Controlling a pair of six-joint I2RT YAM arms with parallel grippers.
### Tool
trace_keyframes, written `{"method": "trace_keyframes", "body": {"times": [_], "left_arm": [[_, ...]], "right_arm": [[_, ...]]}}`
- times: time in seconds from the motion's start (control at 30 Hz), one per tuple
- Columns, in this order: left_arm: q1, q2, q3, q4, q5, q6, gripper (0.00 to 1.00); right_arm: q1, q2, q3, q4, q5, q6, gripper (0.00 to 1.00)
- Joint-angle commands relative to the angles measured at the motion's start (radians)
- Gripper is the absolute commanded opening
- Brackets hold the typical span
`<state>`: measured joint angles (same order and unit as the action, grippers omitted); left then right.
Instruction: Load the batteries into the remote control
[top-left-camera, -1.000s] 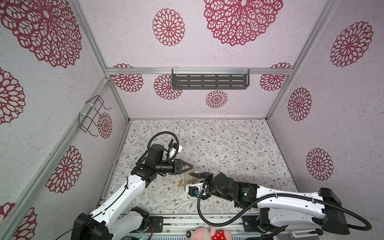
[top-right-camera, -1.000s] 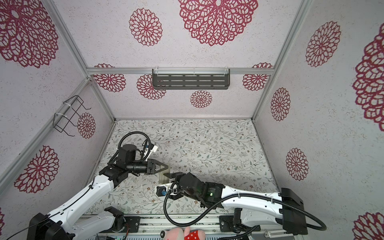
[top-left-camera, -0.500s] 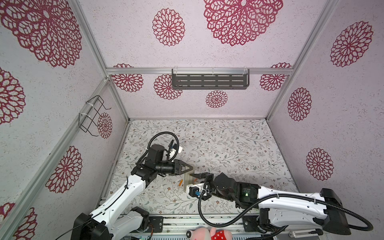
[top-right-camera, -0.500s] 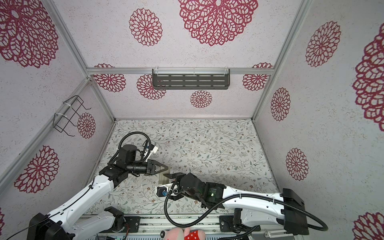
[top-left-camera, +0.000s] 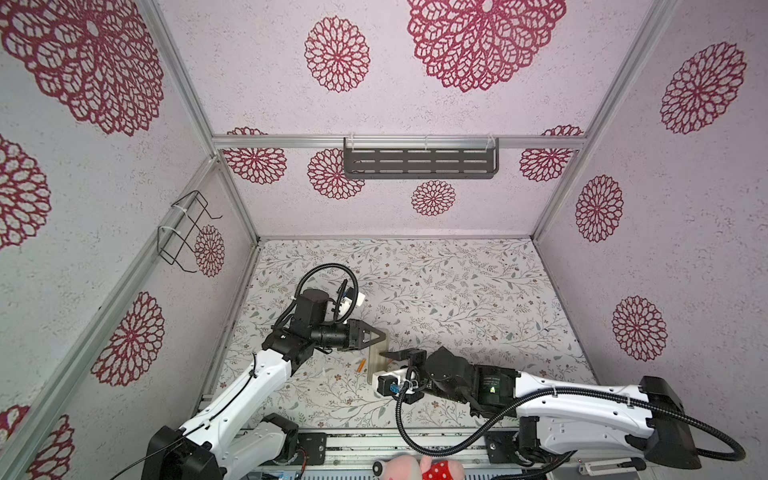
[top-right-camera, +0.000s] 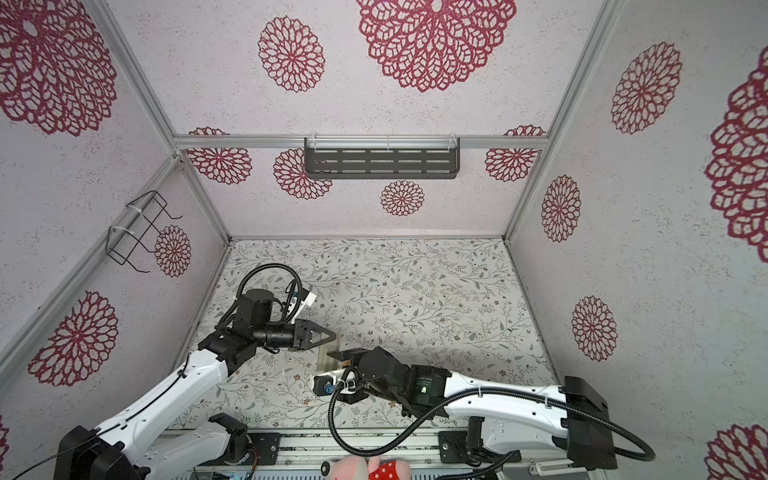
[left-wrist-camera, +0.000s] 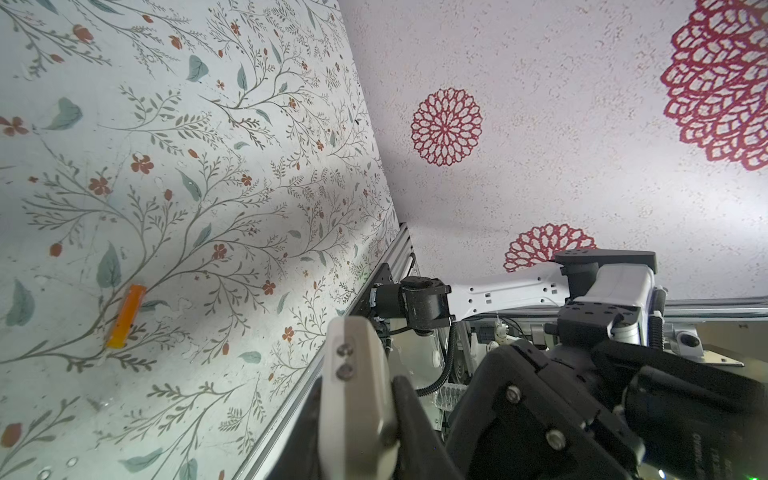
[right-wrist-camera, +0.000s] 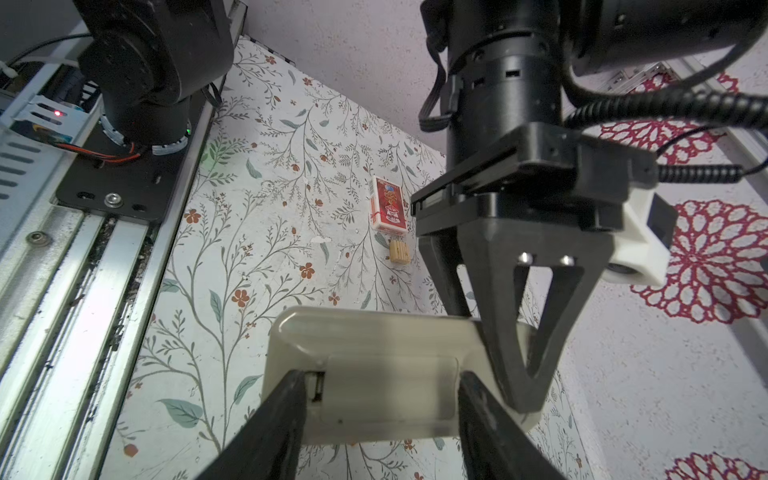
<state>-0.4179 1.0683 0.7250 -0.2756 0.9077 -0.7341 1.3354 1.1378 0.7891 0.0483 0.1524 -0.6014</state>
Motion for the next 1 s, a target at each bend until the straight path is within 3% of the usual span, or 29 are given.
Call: {"method": "trace_keyframes", "body": {"times": [0.0, 0.37, 0.63, 0.97], "left_arm": [[-0.001, -0.004, 0.013, 0.010, 0.031, 0.016, 0.00], [-0.001, -0.006, 0.011, 0.010, 0.043, 0.010, 0.00], [-0.001, -0.006, 0.008, 0.009, 0.046, 0.013, 0.00], [-0.001, -0.006, 0.001, 0.007, 0.045, 0.018, 0.00]], "right_arm": [[0.005, 0.016, 0.048, 0.023, 0.025, 0.005, 0.59], [0.013, 0.040, 0.057, 0.002, 0.106, -0.044, 0.53], [0.038, 0.086, 0.058, 0.059, 0.234, -0.110, 0.46], [0.043, 0.085, 0.066, 0.081, 0.266, -0.114, 0.41]]}}
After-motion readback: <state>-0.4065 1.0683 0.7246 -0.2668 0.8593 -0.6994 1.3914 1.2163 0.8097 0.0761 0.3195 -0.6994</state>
